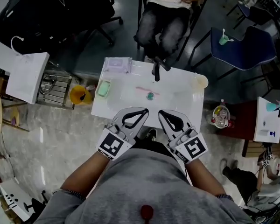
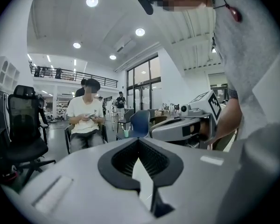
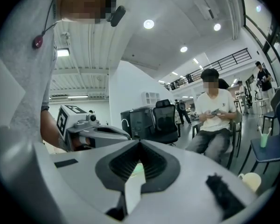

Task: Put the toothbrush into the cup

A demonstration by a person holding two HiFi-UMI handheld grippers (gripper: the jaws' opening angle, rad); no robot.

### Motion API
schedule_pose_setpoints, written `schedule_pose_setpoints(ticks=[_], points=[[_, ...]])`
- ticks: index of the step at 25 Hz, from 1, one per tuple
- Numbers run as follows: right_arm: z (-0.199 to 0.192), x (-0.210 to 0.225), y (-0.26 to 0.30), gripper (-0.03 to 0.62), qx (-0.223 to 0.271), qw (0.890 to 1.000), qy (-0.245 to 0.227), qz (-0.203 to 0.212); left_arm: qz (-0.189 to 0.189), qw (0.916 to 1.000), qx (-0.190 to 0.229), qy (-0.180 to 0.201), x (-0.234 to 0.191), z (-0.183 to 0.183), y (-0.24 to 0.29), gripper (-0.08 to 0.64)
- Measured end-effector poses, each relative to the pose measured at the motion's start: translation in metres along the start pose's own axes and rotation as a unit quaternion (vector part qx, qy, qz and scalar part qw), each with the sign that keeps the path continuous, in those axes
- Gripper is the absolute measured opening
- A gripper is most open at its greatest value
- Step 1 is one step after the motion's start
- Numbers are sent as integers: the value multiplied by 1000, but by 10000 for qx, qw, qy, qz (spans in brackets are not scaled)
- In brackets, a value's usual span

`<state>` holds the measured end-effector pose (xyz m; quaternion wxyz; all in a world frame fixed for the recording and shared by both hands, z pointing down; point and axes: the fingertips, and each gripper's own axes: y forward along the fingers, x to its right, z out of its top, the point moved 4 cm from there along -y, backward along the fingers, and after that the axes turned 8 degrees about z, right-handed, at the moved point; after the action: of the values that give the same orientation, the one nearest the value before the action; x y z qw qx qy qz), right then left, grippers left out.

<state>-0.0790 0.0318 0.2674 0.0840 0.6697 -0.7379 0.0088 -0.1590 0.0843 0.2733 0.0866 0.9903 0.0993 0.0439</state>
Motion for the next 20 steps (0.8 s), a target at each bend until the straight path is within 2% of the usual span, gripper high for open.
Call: schedule_pose_setpoints(ticks=[5, 14, 20], points=[[-9, 21, 1, 8, -24, 9999, 89, -103, -59, 10000, -60, -36, -5, -5, 24, 5], [-51, 60, 14, 8, -76, 9970, 81, -763, -150, 9995, -283, 53, -34, -48, 69, 5], [-100, 87, 32, 8, -368, 9924, 335, -1124, -278, 9937, -869, 648, -53, -118, 98, 8]])
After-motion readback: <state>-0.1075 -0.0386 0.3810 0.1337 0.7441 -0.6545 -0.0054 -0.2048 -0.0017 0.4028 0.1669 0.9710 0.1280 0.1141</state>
